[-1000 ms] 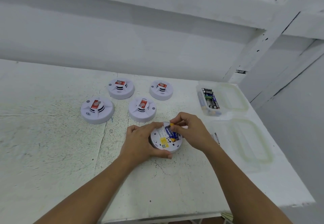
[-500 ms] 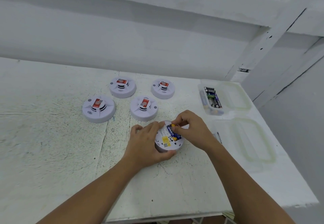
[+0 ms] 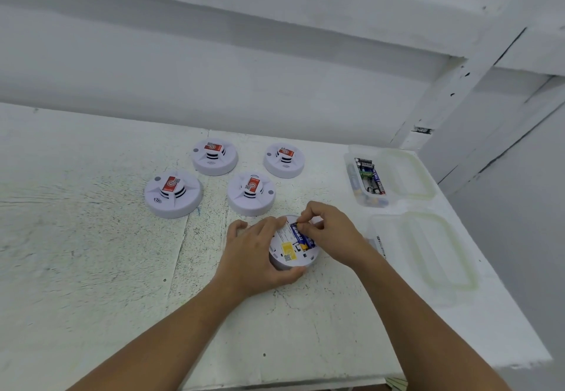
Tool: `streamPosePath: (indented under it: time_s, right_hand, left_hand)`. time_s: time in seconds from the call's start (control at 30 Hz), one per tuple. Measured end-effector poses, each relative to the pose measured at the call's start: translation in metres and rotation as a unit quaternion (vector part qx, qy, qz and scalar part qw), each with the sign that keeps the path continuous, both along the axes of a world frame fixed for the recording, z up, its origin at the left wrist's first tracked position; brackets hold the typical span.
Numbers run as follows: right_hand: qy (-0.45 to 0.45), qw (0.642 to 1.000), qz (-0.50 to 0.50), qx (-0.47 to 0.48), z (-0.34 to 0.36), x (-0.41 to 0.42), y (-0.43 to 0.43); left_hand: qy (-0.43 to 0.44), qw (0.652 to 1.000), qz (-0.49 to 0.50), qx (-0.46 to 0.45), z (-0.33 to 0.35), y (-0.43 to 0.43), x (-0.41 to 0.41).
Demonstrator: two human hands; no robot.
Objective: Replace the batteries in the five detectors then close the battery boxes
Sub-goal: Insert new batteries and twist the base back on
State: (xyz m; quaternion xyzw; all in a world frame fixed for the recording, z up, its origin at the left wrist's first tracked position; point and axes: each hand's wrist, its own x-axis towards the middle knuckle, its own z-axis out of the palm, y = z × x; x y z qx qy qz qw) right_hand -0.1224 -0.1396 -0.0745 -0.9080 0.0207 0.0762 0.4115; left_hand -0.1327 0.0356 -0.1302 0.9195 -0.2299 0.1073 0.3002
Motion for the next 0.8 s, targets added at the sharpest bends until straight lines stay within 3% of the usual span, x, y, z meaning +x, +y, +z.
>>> streamPosePath:
  time_s: [0.27,0.47,0.8]
  right_hand:
    - [0.108,0.990,-0.065,0.062,0.004,0.008,0.001]
    - [0.123,0.983,-0.090,0.099,0.005,0.013,0.002]
    - [0.097,0.994,-0.045,-0.010,0.011,0.015,-0.001]
  left_hand:
    - [0.028,1.000,-0.007,-0.007,0.001,0.002,0.002]
    - [0.037,0.999,-0.007,-0.003,0.001,0.002,0.002]
    - [0.077,0.995,-0.028,-0.052,0.003,0.006,0.004]
